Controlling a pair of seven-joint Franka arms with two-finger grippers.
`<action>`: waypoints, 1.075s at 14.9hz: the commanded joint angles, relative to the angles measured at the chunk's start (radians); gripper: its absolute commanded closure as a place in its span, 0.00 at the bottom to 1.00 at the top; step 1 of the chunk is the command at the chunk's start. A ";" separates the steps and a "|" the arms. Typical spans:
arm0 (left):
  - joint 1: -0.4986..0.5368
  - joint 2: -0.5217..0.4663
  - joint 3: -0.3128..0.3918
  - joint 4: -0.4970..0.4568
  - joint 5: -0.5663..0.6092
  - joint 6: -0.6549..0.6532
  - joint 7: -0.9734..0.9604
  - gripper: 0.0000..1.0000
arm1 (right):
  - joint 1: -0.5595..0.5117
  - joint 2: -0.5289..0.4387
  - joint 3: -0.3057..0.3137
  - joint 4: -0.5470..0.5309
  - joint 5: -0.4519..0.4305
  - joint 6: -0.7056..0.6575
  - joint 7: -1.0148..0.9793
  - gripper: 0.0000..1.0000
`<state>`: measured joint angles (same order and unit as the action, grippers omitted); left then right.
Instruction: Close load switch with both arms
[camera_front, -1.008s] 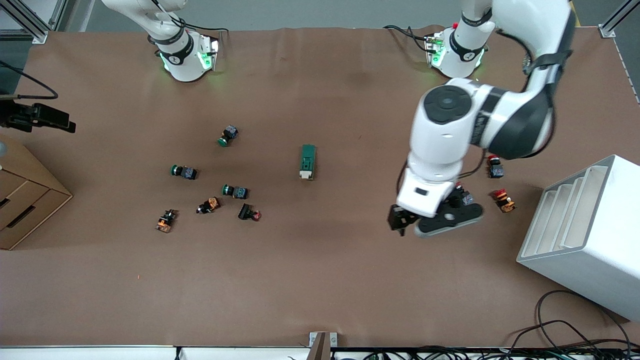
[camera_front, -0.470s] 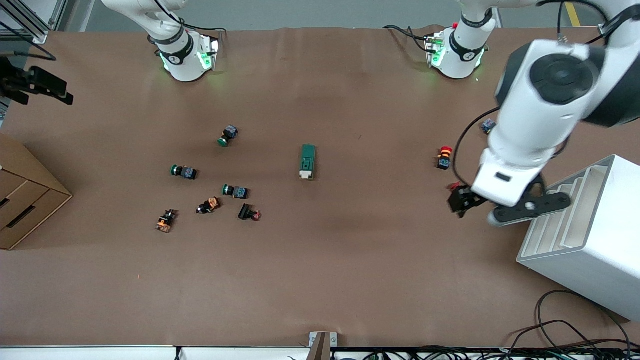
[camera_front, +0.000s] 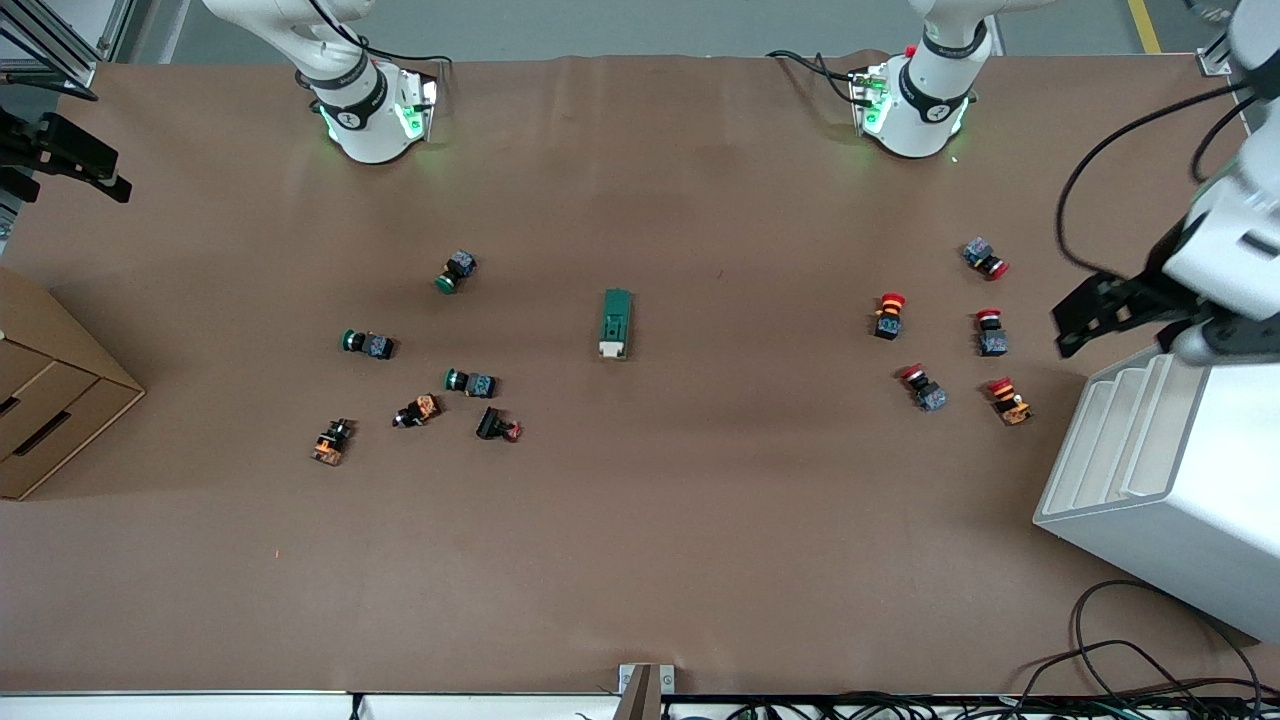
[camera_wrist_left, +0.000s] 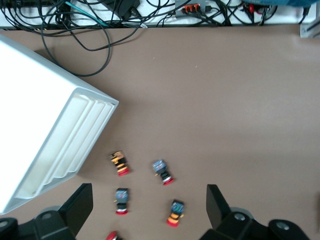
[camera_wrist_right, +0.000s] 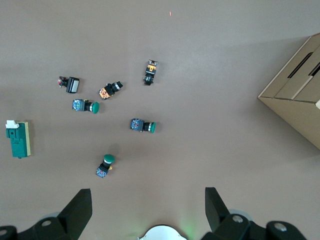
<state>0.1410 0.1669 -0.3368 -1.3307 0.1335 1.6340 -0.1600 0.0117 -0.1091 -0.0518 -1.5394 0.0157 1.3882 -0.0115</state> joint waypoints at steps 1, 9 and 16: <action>-0.055 -0.104 0.091 -0.090 -0.018 -0.058 0.129 0.00 | 0.011 -0.023 0.000 -0.028 0.003 0.014 0.022 0.00; -0.190 -0.240 0.278 -0.202 -0.040 -0.194 0.194 0.00 | 0.025 -0.023 0.003 -0.028 -0.029 0.012 0.004 0.00; -0.199 -0.251 0.315 -0.214 -0.040 -0.195 0.227 0.00 | 0.022 -0.023 0.000 -0.028 -0.028 -0.008 -0.019 0.00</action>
<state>-0.0513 -0.0543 -0.0303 -1.5190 0.1110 1.4394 0.0510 0.0302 -0.1091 -0.0501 -1.5406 0.0050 1.3829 -0.0189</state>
